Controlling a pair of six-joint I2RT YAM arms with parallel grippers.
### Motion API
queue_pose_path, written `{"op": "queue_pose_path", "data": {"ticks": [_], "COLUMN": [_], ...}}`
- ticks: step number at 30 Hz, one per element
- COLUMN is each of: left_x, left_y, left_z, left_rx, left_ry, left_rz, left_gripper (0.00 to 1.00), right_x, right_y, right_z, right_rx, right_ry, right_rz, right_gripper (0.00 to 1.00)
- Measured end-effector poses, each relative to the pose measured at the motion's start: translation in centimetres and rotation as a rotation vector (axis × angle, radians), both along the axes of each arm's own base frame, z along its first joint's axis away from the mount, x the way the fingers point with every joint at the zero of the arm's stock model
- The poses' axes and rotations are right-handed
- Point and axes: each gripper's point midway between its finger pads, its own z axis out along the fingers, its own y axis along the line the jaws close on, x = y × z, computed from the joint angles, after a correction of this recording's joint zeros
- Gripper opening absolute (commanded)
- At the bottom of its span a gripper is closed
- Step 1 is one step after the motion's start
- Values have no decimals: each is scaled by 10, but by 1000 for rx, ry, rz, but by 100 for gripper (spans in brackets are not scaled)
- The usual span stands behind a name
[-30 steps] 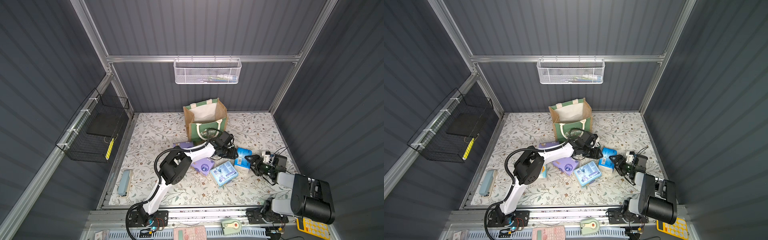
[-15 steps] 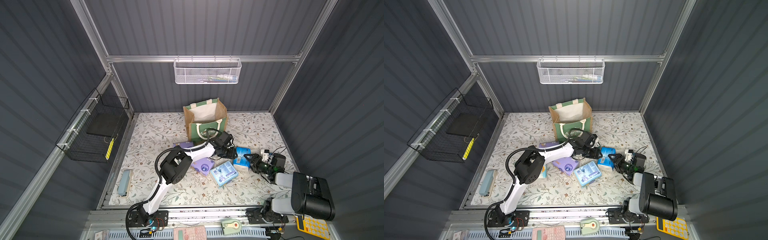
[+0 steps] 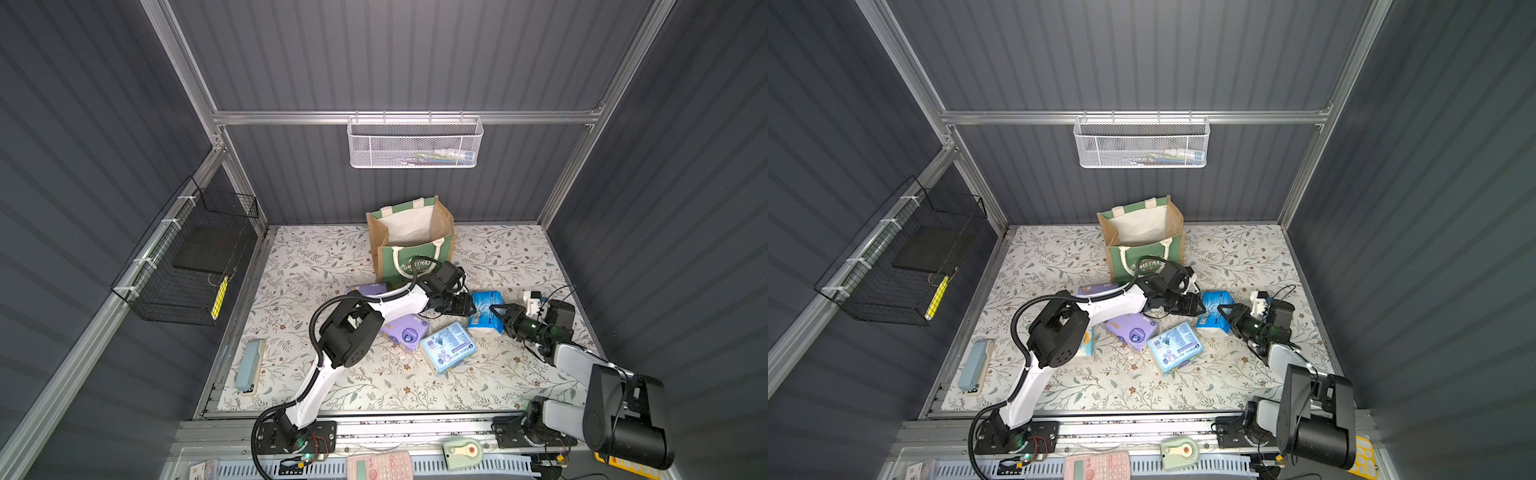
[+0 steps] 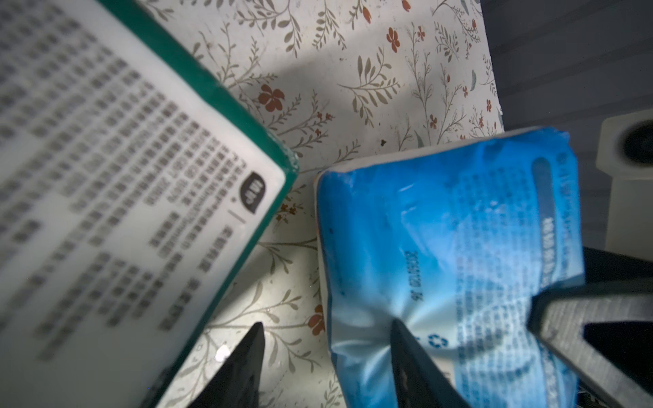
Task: Put tissues into the canvas bag
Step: Pick up the pack of facial tissues from the center of the board.
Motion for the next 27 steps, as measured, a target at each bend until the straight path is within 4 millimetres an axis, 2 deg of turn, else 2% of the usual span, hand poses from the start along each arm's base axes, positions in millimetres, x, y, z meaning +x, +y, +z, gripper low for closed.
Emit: {"op": "queue_pose_path", "data": {"ticks": [6,10,14,17,22,27], "left_x": [-1,-5,-7,-7,-4,5], "left_y": [3,8,12,17,30,52], "left_z": [4,24,67,104,164,203], "left_rx": [-4,-20,-64,-103,-157,-144], "left_ry": [-6,-40,-124,-204,-348,-472], "left_rz": [0,-9,-11,-6,18,69], "left_gripper": [69,81,93,99,100,100], "right_x": [-1,-2,4,9,18,26], "right_y": [-1,0,0,-1,-1,1], "right_z": [3,15,43,72,123,165], "right_rx": [-47,-51,-42,-35,-16,22], "right_ry": [12,-2,-69,-139,-241,-304], "right_rz": [13,21,22,22,30,45], "right_gripper": [40,38,37,37,37,37]}}
